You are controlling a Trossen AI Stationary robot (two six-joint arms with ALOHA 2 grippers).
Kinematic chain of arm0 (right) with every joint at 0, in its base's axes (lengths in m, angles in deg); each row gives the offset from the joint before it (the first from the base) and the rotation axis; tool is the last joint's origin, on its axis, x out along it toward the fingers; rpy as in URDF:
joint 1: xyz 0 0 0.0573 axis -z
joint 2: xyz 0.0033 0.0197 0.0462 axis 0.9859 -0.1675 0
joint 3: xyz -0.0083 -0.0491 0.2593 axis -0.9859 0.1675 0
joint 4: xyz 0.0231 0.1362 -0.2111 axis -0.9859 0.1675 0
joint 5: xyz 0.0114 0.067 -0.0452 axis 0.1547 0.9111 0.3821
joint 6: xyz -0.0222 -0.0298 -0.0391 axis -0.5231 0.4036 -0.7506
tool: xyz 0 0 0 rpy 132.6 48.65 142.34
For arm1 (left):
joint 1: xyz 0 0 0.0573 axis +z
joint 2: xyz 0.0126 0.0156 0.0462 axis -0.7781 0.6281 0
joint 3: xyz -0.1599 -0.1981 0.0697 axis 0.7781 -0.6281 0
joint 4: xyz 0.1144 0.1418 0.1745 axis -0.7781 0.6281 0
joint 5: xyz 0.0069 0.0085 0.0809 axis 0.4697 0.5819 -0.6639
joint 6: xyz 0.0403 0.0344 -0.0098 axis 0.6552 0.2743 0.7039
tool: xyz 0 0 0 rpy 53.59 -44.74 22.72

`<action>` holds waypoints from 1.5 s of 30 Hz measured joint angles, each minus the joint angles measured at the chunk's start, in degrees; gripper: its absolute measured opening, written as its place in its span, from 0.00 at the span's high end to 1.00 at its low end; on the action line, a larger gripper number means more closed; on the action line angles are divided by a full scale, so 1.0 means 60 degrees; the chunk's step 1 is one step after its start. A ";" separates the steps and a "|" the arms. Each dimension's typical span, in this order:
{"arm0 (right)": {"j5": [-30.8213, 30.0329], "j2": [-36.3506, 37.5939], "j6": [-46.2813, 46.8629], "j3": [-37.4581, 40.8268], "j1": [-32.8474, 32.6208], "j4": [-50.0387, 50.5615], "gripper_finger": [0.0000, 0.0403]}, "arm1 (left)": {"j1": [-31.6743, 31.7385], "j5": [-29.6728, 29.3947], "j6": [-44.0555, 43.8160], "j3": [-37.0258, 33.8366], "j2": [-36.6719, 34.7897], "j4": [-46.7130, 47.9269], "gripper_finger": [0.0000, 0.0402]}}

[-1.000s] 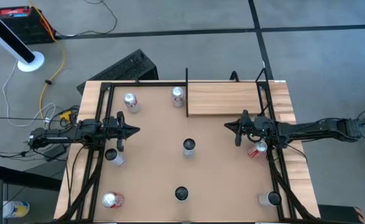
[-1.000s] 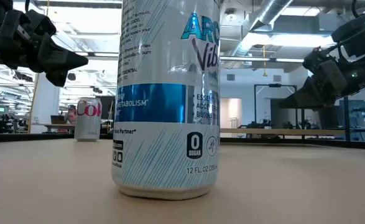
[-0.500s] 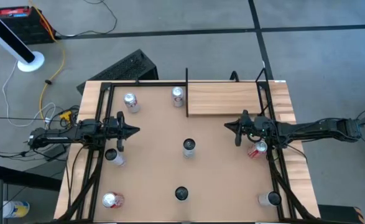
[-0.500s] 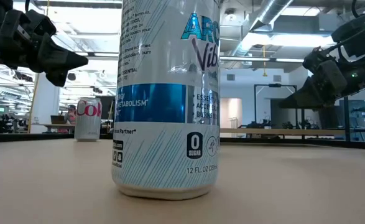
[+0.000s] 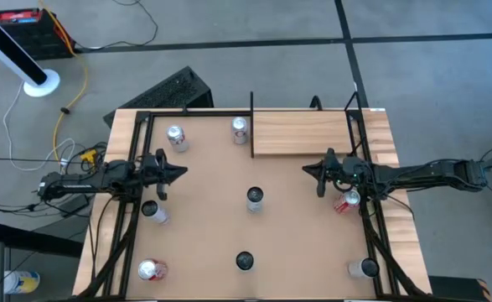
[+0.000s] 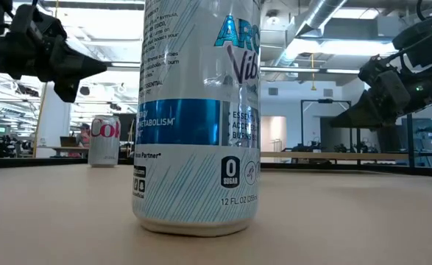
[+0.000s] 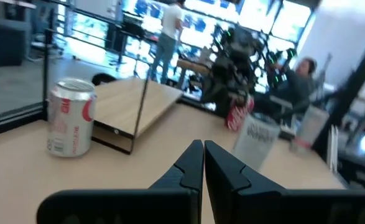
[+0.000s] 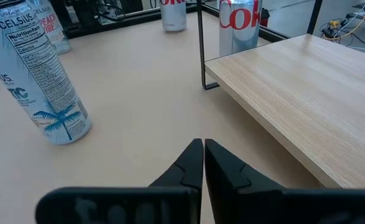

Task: Place canned beverage on shelf
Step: Put the left red-silver soda can on the shelf

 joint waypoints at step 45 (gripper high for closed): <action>0.0280 -0.0003 -0.1519 -0.0164 -0.1004 -0.3154 0.90 | 0.5766 -0.0938 0.1238 0.7196 0.7501 0.5468 0.75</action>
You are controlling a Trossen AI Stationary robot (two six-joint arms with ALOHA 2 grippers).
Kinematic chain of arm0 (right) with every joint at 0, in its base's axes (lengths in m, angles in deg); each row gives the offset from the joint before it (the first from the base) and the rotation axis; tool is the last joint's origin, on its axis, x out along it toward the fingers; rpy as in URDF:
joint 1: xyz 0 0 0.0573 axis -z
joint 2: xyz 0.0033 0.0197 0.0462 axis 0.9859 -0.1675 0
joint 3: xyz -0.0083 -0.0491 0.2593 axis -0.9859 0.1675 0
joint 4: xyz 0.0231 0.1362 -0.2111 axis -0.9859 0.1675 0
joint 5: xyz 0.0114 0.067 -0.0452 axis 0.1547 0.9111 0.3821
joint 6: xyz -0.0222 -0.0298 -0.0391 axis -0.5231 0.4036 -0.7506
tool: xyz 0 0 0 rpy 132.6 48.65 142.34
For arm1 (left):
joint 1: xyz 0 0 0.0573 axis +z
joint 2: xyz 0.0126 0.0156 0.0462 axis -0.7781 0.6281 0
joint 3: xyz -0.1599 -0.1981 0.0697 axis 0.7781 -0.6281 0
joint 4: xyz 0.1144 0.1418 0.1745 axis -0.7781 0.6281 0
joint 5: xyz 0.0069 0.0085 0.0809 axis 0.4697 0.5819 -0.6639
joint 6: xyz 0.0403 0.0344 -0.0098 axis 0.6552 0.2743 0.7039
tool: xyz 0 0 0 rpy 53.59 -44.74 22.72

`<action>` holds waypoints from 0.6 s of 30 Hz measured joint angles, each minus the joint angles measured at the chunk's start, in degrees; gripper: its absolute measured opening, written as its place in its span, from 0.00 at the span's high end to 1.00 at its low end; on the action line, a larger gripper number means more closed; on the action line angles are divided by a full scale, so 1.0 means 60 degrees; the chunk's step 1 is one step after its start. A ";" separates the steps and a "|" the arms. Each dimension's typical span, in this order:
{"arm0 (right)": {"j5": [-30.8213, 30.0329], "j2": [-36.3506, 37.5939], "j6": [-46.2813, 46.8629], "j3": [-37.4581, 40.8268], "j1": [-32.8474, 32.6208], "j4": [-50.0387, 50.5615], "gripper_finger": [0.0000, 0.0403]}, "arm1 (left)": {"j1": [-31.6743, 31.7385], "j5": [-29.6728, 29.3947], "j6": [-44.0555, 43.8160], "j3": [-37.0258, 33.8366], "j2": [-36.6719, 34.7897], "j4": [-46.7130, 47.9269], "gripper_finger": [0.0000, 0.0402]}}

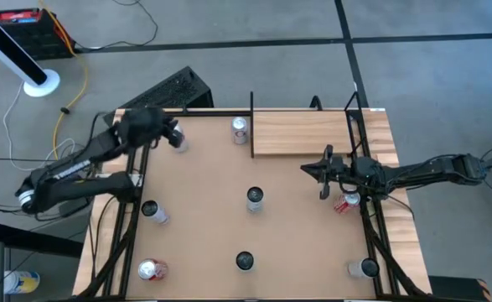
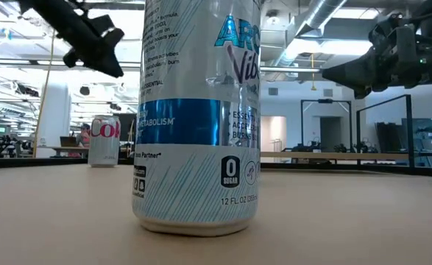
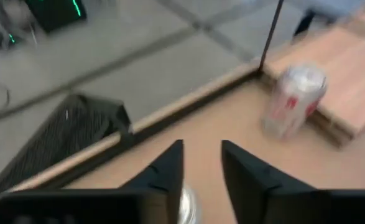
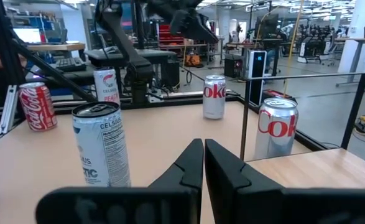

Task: Place canned beverage on shelf
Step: Put the left red-silver soda can on the shelf

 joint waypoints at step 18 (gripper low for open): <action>0.0008 -0.1081 -0.0925 -0.0008 -0.0601 0.0272 0.90 | 0.1787 0.1256 -0.0513 0.3437 0.4270 0.4120 0.16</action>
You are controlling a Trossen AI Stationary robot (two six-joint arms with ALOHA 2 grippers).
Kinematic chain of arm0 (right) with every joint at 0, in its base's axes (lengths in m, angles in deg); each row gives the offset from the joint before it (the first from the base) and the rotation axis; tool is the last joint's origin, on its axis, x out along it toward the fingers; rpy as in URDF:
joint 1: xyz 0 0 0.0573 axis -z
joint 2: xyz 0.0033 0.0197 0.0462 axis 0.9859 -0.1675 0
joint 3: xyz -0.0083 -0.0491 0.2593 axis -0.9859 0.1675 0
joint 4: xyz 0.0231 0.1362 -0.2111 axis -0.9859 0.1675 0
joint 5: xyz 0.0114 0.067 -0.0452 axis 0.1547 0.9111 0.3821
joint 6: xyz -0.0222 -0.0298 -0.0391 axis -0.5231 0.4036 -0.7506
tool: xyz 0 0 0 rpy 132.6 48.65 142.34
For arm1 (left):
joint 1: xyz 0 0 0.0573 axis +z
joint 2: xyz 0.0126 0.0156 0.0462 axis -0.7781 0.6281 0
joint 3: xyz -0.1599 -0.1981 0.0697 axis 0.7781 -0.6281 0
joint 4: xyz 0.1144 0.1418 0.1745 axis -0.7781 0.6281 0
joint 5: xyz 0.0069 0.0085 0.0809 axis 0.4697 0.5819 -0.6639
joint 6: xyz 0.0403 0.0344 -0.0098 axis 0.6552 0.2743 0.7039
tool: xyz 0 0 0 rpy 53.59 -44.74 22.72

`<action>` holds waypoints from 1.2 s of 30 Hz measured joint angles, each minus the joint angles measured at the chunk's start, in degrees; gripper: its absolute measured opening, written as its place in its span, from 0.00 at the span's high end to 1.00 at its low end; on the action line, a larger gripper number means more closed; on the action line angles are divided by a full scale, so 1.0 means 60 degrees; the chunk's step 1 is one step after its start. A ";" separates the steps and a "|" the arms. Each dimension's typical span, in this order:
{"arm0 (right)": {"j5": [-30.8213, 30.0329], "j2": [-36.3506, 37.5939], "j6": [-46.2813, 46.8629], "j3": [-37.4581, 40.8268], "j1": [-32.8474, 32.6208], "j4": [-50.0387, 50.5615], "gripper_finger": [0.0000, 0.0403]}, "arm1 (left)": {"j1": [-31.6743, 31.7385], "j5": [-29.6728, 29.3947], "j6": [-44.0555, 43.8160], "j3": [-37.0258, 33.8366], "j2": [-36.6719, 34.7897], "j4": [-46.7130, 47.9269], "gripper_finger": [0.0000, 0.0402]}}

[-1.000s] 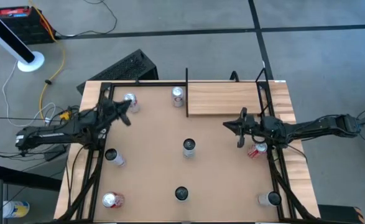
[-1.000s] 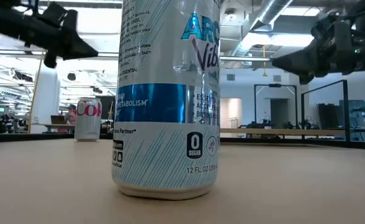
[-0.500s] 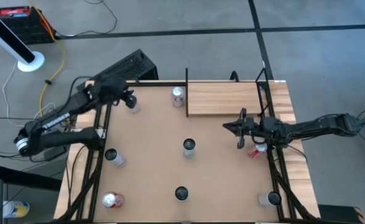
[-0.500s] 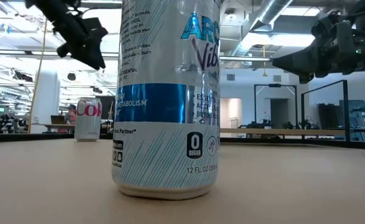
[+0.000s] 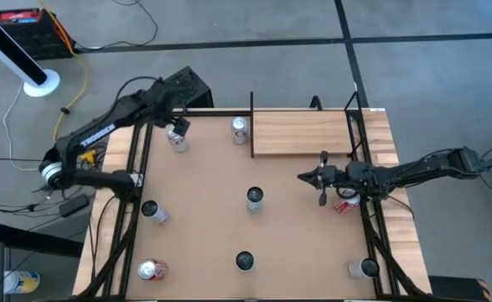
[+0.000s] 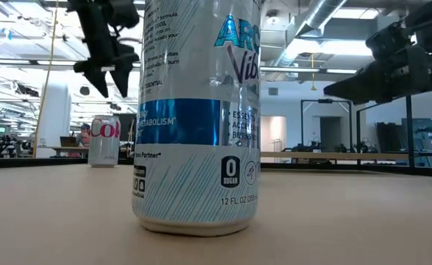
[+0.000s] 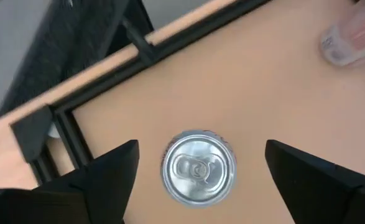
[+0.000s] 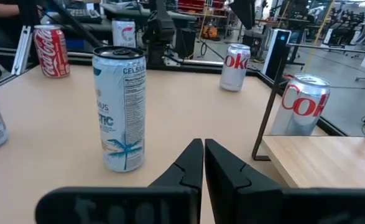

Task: Place canned beverage on shelf
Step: Put the left red-silver soda can on the shelf

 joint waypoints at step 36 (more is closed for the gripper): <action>-0.0007 -0.0052 -0.0070 0.0000 0.0004 0.0076 0.90 | 0.0363 0.1001 0.1368 0.0001 0.2185 0.1165 0.21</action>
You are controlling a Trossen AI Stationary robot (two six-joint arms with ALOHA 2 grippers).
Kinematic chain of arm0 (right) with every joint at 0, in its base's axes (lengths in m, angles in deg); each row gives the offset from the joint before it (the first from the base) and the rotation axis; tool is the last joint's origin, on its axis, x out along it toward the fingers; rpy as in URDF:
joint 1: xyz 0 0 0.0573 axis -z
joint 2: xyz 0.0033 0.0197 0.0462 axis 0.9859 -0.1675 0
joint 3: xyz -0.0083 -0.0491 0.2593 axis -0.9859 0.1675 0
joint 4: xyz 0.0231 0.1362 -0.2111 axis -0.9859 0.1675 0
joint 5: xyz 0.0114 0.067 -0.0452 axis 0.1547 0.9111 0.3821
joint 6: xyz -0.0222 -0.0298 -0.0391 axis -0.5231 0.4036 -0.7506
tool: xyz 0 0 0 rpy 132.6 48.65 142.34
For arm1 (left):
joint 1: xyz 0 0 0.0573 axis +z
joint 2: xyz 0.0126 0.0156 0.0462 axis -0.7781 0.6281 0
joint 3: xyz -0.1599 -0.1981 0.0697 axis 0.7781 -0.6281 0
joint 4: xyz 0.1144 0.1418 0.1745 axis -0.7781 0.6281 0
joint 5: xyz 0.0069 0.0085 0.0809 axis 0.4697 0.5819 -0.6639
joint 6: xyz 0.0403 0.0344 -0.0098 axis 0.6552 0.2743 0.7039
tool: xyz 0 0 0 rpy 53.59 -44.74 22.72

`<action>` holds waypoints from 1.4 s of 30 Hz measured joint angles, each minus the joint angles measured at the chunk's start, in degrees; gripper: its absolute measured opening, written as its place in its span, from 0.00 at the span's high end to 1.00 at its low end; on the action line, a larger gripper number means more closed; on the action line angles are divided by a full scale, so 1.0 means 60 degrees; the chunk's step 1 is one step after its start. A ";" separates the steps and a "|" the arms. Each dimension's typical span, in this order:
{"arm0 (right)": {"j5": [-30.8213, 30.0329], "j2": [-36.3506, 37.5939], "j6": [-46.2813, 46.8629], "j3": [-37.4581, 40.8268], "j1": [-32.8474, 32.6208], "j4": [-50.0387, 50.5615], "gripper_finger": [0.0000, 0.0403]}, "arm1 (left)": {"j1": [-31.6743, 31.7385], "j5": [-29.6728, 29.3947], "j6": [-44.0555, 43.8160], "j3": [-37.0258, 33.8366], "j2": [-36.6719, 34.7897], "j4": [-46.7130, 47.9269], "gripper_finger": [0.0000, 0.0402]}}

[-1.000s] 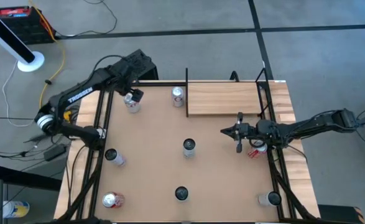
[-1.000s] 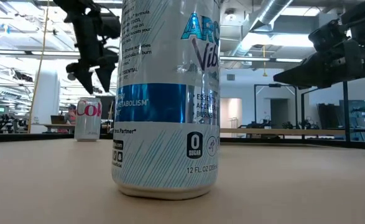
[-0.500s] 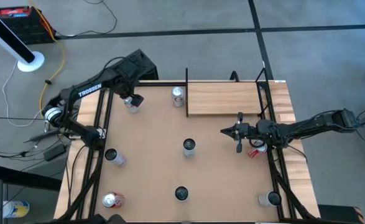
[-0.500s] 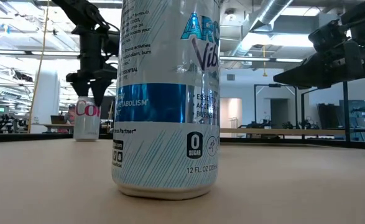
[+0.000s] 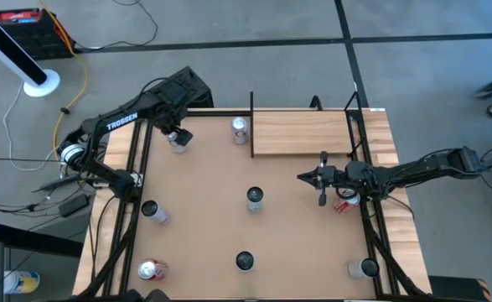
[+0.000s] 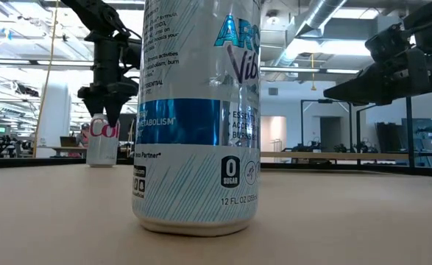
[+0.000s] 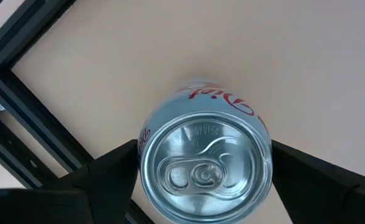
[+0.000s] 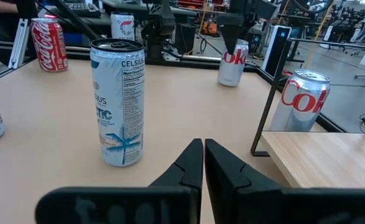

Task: Place canned beverage on shelf
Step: Put the left red-silver soda can on the shelf

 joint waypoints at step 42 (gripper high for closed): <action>-0.0007 0.0004 0.0070 0.0000 0.0004 -0.0018 0.90 | -0.7087 0.1024 -0.0048 1.1458 0.5863 0.2645 0.31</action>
